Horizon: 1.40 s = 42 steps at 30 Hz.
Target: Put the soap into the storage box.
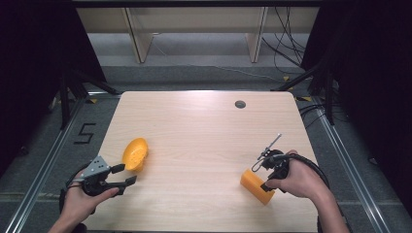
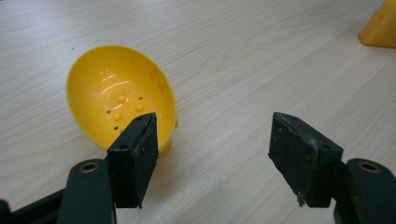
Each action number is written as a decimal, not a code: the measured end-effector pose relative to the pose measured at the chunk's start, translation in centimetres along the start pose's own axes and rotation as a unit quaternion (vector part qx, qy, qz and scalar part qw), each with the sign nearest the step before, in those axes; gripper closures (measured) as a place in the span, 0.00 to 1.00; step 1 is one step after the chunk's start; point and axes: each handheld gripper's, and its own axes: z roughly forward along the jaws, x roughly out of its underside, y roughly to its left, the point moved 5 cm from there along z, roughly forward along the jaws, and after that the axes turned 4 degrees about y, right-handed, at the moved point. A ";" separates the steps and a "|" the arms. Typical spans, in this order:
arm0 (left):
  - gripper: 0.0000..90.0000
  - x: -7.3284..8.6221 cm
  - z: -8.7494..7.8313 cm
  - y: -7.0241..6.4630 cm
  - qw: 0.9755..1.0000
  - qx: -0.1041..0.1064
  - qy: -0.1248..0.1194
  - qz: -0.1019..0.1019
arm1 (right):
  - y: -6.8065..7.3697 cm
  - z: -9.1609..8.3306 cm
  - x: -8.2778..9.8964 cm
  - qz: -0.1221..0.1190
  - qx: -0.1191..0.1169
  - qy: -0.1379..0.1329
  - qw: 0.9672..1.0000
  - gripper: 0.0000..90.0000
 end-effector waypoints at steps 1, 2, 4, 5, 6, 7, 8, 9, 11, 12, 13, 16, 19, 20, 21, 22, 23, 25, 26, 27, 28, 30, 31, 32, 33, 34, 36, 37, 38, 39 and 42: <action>0.36 0.0 0.0 0.0 1.000 0.004 -0.003 0.001 | 0.1 0.2 -0.2 -0.003 0.000 0.001 1.000 0.57; 0.36 0.0 0.0 0.0 1.000 0.004 -0.003 0.002 | 0.1 0.8 -0.5 -0.009 0.004 0.006 1.000 0.56; 0.36 0.0 0.0 0.0 1.000 0.003 -0.004 0.002 | 0.3 1.0 -0.6 -0.004 0.008 0.014 1.000 0.54; 0.36 0.0 0.0 -0.1 1.000 0.004 -0.003 0.002 | 0.3 1.3 -0.7 -0.008 0.010 0.021 1.000 0.53; 0.36 0.0 0.0 -0.1 1.000 0.001 -0.002 0.004 | 0.4 1.5 -0.8 -0.003 0.008 0.023 1.000 0.53; 0.36 -0.1 0.0 -0.1 1.000 0.001 -0.003 0.005 | 0.4 1.8 -0.8 -0.004 0.009 0.027 1.000 0.53; 0.36 -0.1 0.0 -0.1 1.000 0.004 -0.005 0.008 | 0.4 2.4 -1.0 -0.012 0.015 0.035 0.999 0.53; 0.36 -0.1 0.0 -0.1 1.000 0.004 -0.005 0.008 | 0.4 2.4 -1.0 -0.012 0.015 0.035 0.999 0.53; 0.36 -0.1 0.1 -0.2 1.000 0.005 -0.006 0.011 | 0.3 2.9 -1.1 -0.026 0.017 0.040 0.999 0.55; 0.36 -0.1 0.1 -0.2 1.000 0.006 -0.007 0.011 | 0.3 3.0 -1.1 -0.029 0.024 0.052 0.998 0.55; 0.36 -0.1 0.1 -0.2 1.000 0.006 -0.007 0.014 | 0.2 3.2 -1.1 -0.037 0.023 0.055 0.998 0.55; 0.35 -0.1 0.1 -0.2 1.000 0.006 -0.002 0.015 | 0.3 3.8 -1.3 -0.047 0.013 0.069 0.996 0.58; 0.35 -0.1 0.0 -0.3 1.000 0.001 0.000 0.017 | 0.6 4.0 -1.4 -0.059 0.011 0.071 0.996 0.62; 0.35 -0.1 0.0 -0.3 1.000 0.001 0.000 0.017 | 0.6 4.1 -1.4 -0.061 0.008 0.068 0.996 0.63; 0.35 -0.1 0.1 -0.4 1.000 0.006 -0.005 0.010 | 0.5 4.0 -1.4 -0.067 0.016 0.069 0.995 0.63; 0.35 -0.2 0.0 -0.2 1.000 0.005 -0.006 0.029 | 0.8 3.9 -1.4 -0.059 0.018 0.072 0.996 0.63; 0.35 -0.2 0.0 -0.2 1.000 0.005 -0.006 0.029 | 0.7 4.0 -1.3 -0.072 0.023 0.070 0.995 0.64; 0.34 -0.3 0.1 -0.4 1.000 0.008 -0.015 0.022 | 0.6 3.8 -1.3 -0.086 0.024 0.067 0.994 0.65; 0.34 -0.3 0.0 -0.4 1.000 0.009 -0.014 0.026 | 0.5 3.8 -1.2 -0.093 0.027 0.063 0.993 0.67; 0.34 -0.3 0.0 -0.4 1.000 0.008 -0.014 0.027 | 0.1 3.8 -1.2 -0.113 0.031 0.059 0.991 0.69; 0.34 -0.3 0.0 -0.4 0.999 0.006 -0.012 0.031 | 0.0 3.7 -1.0 -0.110 0.042 0.060 0.991 0.69; 0.34 -0.3 0.1 -0.5 0.999 0.010 -0.012 0.030 | -0.3 3.7 -1.0 -0.125 0.030 0.051 0.990 0.69; 0.34 -0.3 0.2 -0.6 0.999 0.011 -0.011 0.030 | -0.3 3.7 -0.9 -0.118 0.028 0.051 0.991 0.69; 0.34 -0.3 0.2 -0.7 0.999 0.010 -0.011 0.028 | -0.2 3.7 -0.8 -0.120 0.029 0.053 0.991 0.69; 0.34 -0.4 0.2 -0.7 0.999 0.012 -0.013 0.035 | -0.3 3.5 -0.9 -0.142 0.036 0.054 0.988 0.69; 0.35 -0.5 0.2 -0.8 0.999 0.016 -0.014 0.042 | -0.5 3.4 -0.9 -0.163 0.040 0.061 0.984 0.69; 0.35 -0.8 0.2 -1.3 0.998 0.024 -0.018 0.054 | -0.4 3.4 -1.0 -0.173 0.035 0.059 0.983 0.69; 0.35 -1.0 0.3 -1.6 0.997 0.031 -0.022 0.061 | -0.1 3.2 -1.3 -0.222 0.027 0.057 0.973 0.69; 0.35 -1.1 0.5 -2.0 0.996 0.040 -0.018 0.073 | -0.1 3.2 -1.3 -0.222 0.027 0.057 0.973 0.69; 0.35 -1.3 0.6 -2.5 0.995 0.046 -0.011 0.083 | 0.5 3.0 -1.3 -0.222 0.016 0.062 0.973 0.69; 0.35 -1.9 1.4 -4.3 0.992 0.080 -0.007 0.101 | 2.0 2.5 -1.4 -0.229 0.005 0.070 0.971 0.69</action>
